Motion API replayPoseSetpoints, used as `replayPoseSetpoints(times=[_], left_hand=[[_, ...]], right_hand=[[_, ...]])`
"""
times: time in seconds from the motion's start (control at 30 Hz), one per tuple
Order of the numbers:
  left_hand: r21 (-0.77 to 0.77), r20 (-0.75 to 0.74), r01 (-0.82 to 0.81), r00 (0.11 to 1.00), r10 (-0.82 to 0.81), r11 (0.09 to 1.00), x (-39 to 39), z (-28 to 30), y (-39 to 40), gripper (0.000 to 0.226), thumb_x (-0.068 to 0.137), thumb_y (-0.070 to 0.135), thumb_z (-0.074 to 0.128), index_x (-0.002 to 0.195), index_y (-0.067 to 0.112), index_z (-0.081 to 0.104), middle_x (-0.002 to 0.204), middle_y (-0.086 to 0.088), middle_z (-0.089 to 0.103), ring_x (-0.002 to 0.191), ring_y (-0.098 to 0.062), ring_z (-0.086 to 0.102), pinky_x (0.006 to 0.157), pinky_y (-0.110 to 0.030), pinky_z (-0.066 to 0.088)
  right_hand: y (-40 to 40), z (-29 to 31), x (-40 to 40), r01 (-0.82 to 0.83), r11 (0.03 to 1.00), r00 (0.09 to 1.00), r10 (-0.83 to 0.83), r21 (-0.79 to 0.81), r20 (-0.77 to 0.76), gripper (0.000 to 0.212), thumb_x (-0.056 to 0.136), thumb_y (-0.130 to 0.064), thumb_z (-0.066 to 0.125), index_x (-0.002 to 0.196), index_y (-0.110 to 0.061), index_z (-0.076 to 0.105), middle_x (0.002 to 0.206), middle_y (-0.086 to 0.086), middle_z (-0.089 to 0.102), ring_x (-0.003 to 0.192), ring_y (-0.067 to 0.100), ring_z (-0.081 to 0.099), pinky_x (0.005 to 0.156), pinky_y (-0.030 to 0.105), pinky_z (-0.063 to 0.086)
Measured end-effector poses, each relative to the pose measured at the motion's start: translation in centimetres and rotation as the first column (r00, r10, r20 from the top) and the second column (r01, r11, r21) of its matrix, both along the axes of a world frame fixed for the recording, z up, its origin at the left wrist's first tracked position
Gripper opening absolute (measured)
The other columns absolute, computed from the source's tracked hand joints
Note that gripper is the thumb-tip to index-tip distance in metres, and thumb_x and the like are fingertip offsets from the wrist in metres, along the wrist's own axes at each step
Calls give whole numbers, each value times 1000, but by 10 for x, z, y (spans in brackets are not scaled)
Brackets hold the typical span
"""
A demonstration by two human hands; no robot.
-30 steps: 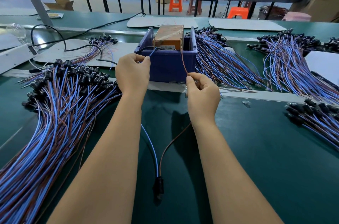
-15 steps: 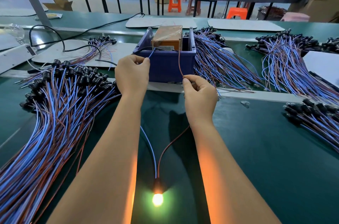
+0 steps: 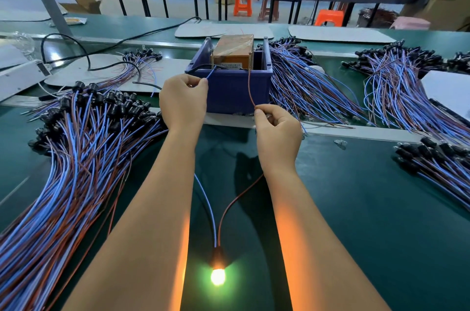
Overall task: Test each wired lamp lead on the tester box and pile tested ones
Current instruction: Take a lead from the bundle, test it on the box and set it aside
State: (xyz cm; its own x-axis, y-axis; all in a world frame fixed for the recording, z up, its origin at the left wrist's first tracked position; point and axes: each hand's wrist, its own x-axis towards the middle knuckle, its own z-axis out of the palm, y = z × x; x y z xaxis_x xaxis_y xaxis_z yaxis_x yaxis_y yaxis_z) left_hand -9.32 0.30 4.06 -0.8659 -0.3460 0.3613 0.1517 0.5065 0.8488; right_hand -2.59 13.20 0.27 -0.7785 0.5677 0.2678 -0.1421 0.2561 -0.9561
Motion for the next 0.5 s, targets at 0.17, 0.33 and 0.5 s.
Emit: replayPoseSetpoints(times=[0.17, 0.33, 0.5], left_hand=[[-14, 3, -1, 1000, 1, 1000, 0, 1, -1, 15, 88, 30, 63, 75, 26, 67, 60, 14, 56, 62, -11, 54, 53, -16, 33], [52, 1, 44, 999, -44, 998, 2, -1, 0, 12, 93, 29, 57, 93, 22, 66, 69, 6, 56, 65, -12, 51, 57, -24, 36], [551, 67, 301, 914, -401, 778, 18, -7, 6, 23, 100, 8, 47, 90, 12, 67, 56, 6, 49, 45, -6, 38, 45, -18, 33]], right_hand=[[0, 0, 1, -11, 1000, 1000, 11, 12, -4, 17, 90, -18, 62, 80, -29, 69, 60, -12, 58, 63, 12, 55, 63, 34, 48], [-1, 0, 1, 60, 998, 997, -60, -5, -45, 14, 91, -19, 60, 84, -28, 69, 63, -14, 58, 61, 5, 51, 60, 22, 40], [-10, 8, 10, 73, 983, 971, -109, -171, -212, 28, 84, -14, 44, 83, -31, 66, 58, -22, 54, 56, 1, 46, 57, 17, 35]])
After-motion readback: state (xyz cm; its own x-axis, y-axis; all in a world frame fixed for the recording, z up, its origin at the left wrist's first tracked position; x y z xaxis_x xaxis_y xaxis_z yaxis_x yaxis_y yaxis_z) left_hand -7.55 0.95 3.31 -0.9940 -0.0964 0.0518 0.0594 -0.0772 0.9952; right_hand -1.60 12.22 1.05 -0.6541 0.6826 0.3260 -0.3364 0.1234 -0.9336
